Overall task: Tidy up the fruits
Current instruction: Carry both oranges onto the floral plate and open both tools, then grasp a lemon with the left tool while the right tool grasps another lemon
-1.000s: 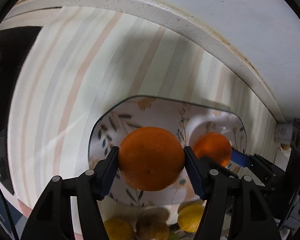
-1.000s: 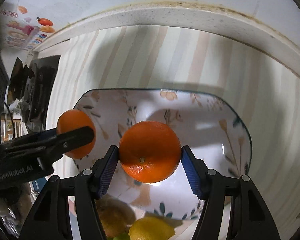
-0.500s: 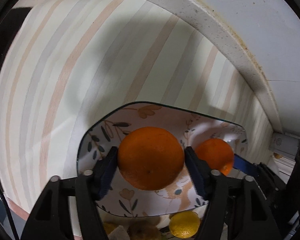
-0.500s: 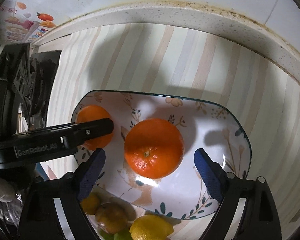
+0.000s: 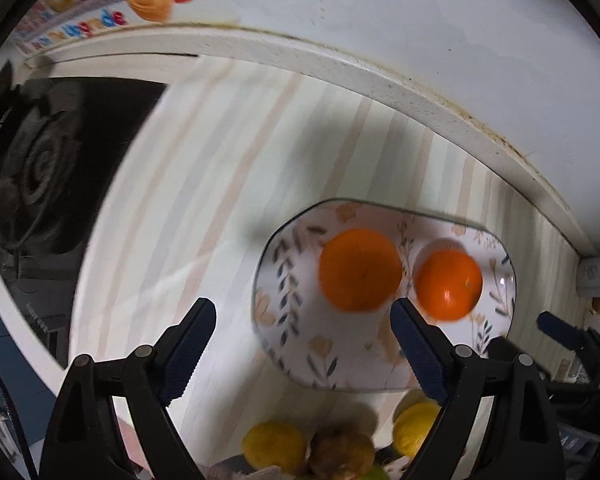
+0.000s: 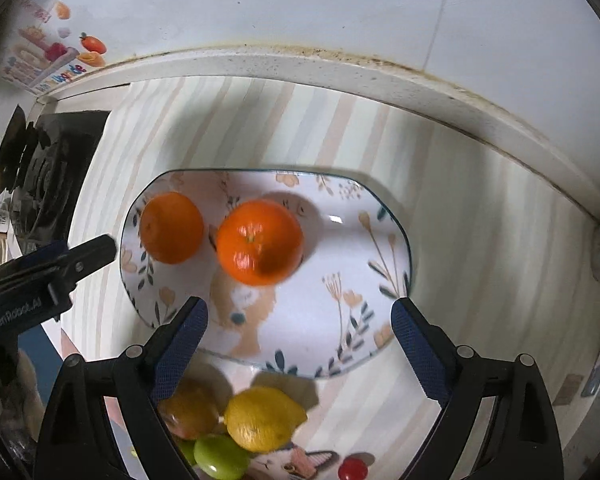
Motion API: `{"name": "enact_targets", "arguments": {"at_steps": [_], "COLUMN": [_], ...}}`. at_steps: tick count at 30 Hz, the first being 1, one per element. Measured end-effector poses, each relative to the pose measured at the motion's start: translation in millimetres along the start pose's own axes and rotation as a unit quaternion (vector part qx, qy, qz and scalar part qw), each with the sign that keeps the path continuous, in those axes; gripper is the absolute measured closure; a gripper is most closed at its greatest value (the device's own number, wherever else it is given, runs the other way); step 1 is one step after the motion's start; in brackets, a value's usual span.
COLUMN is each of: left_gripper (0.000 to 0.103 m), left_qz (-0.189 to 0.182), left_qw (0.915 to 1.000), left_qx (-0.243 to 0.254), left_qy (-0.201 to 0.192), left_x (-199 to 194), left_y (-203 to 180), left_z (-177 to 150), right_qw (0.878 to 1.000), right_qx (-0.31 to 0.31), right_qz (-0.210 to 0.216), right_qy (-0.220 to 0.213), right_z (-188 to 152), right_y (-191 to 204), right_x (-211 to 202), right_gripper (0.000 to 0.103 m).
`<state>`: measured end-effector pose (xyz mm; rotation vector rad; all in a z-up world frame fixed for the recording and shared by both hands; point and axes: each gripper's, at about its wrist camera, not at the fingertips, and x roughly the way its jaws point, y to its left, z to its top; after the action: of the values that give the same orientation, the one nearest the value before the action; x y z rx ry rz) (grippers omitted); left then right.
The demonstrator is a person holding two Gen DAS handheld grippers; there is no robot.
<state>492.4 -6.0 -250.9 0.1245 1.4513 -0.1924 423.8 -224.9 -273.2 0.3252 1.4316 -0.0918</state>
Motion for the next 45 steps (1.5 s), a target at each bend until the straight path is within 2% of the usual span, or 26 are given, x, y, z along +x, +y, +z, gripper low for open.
{"name": "enact_targets", "arguments": {"at_steps": [9, 14, 23, 35, 41, 45], "left_gripper": [0.014, 0.014, 0.014, 0.014, 0.014, 0.014], "left_qz": [0.023, 0.030, 0.016, 0.005, 0.009, 0.002], "left_qw": [0.9968, 0.9936, 0.9877, 0.9788, 0.9752, 0.9762], "left_qx": [-0.004, 0.004, 0.011, 0.029, 0.025, 0.015], "left_qy": [-0.077, -0.109, -0.155, -0.203, -0.220, -0.216], "left_x": [-52, -82, -134, -187, -202, -202], "left_y": [-5, -10, -22, -46, -52, -51], "left_z": [-60, -89, -134, -172, -184, -186], "right_qw": [0.997, 0.994, 0.989, 0.982, 0.981, 0.983], "right_qx": [-0.033, -0.053, -0.063, -0.063, -0.055, -0.053], "right_qz": [-0.021, -0.021, -0.010, 0.001, 0.014, 0.029], "right_qy": [-0.069, -0.089, -0.132, -0.179, -0.186, -0.176], "right_z": [-52, -79, -122, -158, -167, -167], "right_y": [20, 30, 32, 17, 9, 8], "right_x": [-54, -80, -136, -198, -209, -203], "right_gripper": [0.008, 0.008, 0.008, 0.008, 0.008, 0.008]}}
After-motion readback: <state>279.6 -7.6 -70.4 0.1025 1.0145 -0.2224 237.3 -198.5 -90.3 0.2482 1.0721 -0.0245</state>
